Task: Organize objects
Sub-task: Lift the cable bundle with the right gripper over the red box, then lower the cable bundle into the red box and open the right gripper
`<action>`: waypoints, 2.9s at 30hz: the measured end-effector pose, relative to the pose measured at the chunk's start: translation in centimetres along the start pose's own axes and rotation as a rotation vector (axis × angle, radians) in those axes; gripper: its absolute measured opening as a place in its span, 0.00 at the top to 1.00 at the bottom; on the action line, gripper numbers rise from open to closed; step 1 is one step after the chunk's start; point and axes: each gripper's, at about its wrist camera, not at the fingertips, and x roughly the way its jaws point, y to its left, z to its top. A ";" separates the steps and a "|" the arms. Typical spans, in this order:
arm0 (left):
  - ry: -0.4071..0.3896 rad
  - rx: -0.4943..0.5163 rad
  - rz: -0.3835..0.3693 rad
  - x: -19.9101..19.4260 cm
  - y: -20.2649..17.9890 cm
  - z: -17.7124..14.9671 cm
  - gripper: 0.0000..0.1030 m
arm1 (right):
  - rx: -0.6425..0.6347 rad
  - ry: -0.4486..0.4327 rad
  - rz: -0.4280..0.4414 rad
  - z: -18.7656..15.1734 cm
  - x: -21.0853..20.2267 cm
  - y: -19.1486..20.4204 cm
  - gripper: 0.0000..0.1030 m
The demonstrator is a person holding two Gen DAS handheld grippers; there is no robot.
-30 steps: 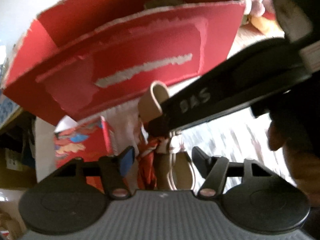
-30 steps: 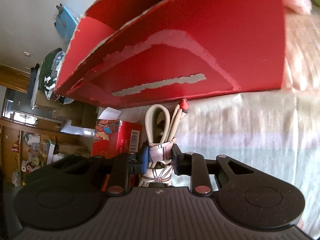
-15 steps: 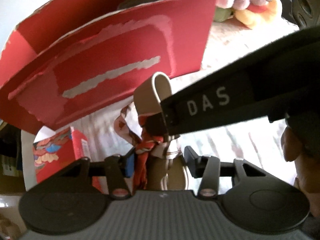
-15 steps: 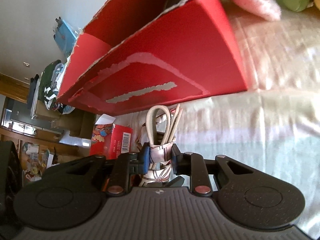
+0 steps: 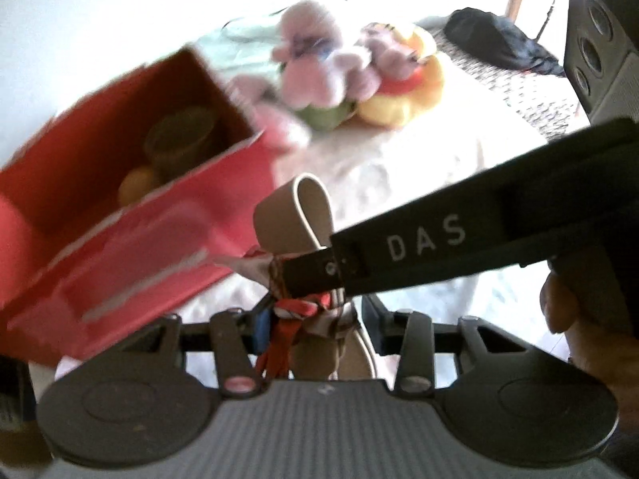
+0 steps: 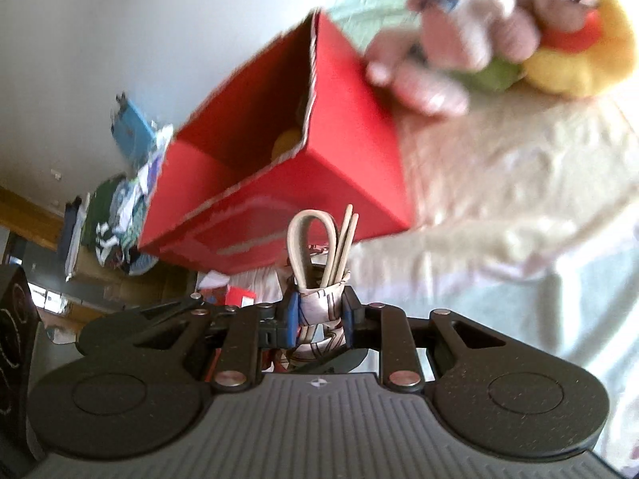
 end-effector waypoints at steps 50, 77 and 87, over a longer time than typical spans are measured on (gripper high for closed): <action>0.070 -0.317 -0.022 5.0 22.7 5.7 0.60 | -0.354 0.287 -0.173 10.8 21.0 12.5 0.77; 0.101 -0.243 0.131 6.1 21.9 6.4 0.40 | -0.272 0.284 -0.178 11.2 21.6 10.9 0.72; 0.068 -0.224 0.206 4.5 21.4 6.0 0.32 | -0.188 0.190 -0.127 11.0 18.4 10.4 0.69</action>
